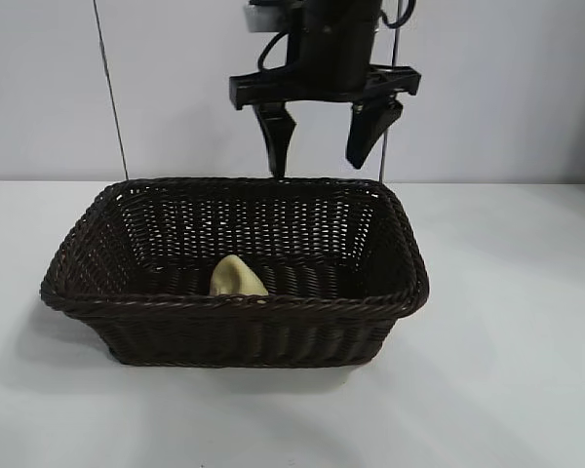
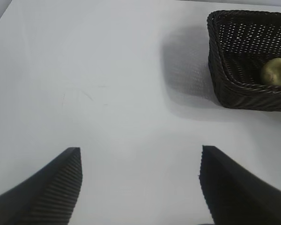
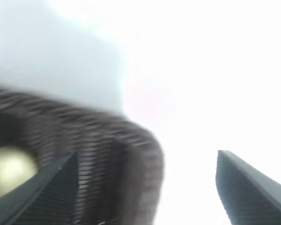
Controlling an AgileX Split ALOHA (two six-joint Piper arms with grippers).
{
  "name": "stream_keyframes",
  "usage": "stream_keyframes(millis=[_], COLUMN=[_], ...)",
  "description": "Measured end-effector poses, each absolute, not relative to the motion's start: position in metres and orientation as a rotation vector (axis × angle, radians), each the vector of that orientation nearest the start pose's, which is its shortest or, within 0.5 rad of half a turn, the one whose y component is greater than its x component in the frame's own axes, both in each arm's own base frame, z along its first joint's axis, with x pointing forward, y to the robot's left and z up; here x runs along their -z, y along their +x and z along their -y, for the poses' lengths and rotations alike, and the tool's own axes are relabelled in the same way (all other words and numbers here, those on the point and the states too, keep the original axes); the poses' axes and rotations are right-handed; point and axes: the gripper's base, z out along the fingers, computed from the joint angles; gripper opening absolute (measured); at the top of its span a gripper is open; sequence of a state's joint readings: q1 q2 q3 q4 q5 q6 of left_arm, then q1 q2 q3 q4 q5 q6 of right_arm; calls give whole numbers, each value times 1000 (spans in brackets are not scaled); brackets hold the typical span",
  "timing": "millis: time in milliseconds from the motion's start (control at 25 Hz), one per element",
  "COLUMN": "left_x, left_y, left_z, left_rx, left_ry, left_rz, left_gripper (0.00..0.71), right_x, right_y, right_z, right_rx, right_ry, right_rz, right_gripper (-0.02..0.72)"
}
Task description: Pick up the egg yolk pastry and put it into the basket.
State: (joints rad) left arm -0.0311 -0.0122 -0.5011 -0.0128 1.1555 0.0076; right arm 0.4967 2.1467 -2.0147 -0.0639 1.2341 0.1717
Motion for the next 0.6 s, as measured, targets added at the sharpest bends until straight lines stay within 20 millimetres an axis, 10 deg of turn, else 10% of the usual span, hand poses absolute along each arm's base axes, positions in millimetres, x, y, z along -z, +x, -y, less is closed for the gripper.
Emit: stream_keyframes(millis=[600], left_x=[-270], left_y=[-11], left_z=[1], left_rx=[29], left_ry=[43], left_rz=[-2125], left_gripper=[514], right_x=[-265], right_y=[457], right_z=[-74], right_rx=[35], right_ry=[-63], right_rz=[-2837], right_gripper=[579])
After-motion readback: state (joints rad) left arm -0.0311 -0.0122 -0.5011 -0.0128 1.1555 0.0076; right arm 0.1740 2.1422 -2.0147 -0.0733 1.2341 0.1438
